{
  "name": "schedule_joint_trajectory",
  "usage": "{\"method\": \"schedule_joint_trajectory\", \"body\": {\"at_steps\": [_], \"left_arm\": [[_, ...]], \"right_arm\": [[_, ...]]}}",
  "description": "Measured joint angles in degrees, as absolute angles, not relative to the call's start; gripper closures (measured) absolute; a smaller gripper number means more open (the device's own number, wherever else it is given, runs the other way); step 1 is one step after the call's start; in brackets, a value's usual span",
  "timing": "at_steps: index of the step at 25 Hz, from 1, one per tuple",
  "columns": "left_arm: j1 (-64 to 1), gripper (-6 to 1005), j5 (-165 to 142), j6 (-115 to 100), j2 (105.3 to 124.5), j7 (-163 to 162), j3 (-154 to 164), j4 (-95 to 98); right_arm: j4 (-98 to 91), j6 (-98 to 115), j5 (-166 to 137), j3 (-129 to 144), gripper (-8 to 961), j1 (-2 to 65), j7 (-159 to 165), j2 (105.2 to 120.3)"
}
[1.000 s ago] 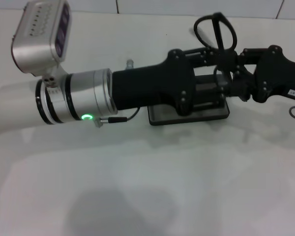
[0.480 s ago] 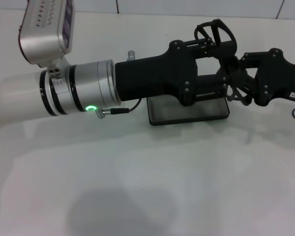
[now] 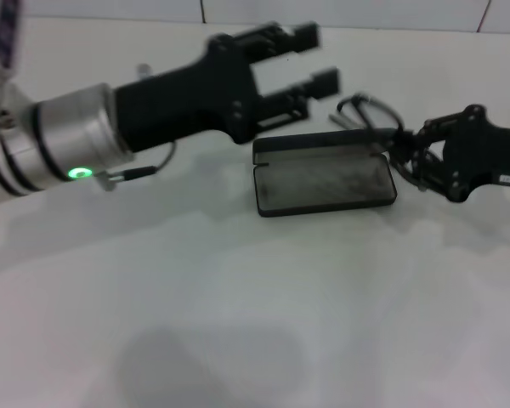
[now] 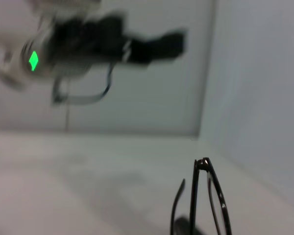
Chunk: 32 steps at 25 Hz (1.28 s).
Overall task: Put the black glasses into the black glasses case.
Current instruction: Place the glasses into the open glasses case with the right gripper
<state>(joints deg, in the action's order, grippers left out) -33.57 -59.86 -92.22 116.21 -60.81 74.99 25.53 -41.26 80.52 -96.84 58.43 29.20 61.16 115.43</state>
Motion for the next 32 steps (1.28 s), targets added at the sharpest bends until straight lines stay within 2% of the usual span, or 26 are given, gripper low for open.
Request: {"method": "schedule_joint_trajectory", "body": {"at_steps": [2, 6, 11, 24, 32], "left_arm": [[-32.7, 349, -59.9, -92.1, 116.19, -60.9, 73.2, 25.5], [-31.5, 349, -60.0, -91.9, 116.10, -60.8, 72.9, 25.5], [-31.4, 348, -60.0, -91.6, 116.15, -60.6, 72.8, 25.3], [-31.5, 346, -59.9, -90.8, 116.10, -60.8, 72.8, 25.1], [-31.5, 344, -59.9, -90.0, 116.10, -61.0, 72.8, 25.3]], "right_arm": [[-46.1, 79.3, -100.2, 60.9, 789, 28.6, 64.2, 115.91], [-55.1, 72.1, -103.3, 71.9, 787, 27.2, 70.6, 115.60], [-62.0, 60.8, -108.1, 81.6, 785, 25.4, 73.7, 115.91], [-63.4, 40.8, -110.4, 98.0, 779, 25.2, 74.2, 116.06], [-63.9, 36.5, -111.2, 102.5, 775, 25.4, 74.0, 116.10]]}}
